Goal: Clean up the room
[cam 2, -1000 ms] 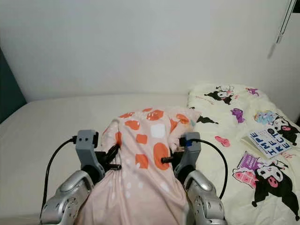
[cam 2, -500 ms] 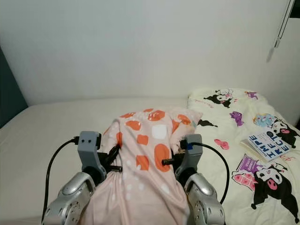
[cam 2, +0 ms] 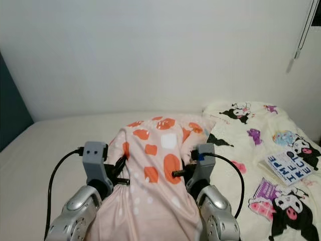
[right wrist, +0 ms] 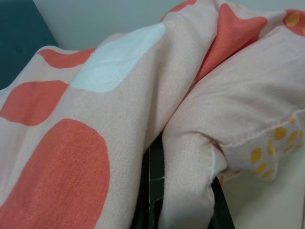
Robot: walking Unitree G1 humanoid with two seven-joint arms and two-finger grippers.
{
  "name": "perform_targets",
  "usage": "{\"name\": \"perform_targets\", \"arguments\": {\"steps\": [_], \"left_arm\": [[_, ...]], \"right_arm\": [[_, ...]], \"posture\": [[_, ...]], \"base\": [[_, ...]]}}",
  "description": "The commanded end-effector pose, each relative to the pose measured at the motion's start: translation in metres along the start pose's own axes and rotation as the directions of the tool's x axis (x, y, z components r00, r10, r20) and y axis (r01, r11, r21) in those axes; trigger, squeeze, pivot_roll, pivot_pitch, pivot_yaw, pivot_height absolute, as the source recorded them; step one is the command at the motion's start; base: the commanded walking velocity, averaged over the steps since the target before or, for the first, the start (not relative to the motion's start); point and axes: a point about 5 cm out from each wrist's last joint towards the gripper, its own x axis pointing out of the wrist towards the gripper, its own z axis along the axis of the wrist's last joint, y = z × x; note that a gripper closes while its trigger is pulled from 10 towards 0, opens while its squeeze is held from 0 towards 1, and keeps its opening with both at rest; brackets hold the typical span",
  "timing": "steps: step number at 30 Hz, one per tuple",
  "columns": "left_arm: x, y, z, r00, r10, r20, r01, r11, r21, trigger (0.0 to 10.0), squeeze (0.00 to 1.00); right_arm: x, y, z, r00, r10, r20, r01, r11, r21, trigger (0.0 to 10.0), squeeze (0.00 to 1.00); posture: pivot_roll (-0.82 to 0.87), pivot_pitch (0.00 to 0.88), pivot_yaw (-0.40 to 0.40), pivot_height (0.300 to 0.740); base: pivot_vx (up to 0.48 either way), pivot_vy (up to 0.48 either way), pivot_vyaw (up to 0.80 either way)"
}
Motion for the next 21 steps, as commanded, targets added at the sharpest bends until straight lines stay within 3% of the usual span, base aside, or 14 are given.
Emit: {"name": "perform_targets", "arguments": {"steps": [1,21], "left_arm": [[0.0017,-0.0153,0.0107,0.996,-0.061,0.066,0.06,0.998,0.011,10.0,0.0],[-0.0043,-0.0152,0.0032,0.998,-0.052,0.043,0.052,0.999,0.01,10.0,0.0]], "right_arm": [[0.0068,0.0179,0.0043,0.996,0.08,0.027,-0.08,0.997,-0.021,10.0,0.0],[0.0017,0.0197,-0.0019,0.996,0.085,0.006,-0.085,0.996,-0.015,10.0,0.0]], "posture": [[0.03,0.09,-0.03,0.677],[0.03,0.106,-0.033,0.724]], "base": [[0.0,0.0,0.0],[0.0,0.0,0.0]]}}
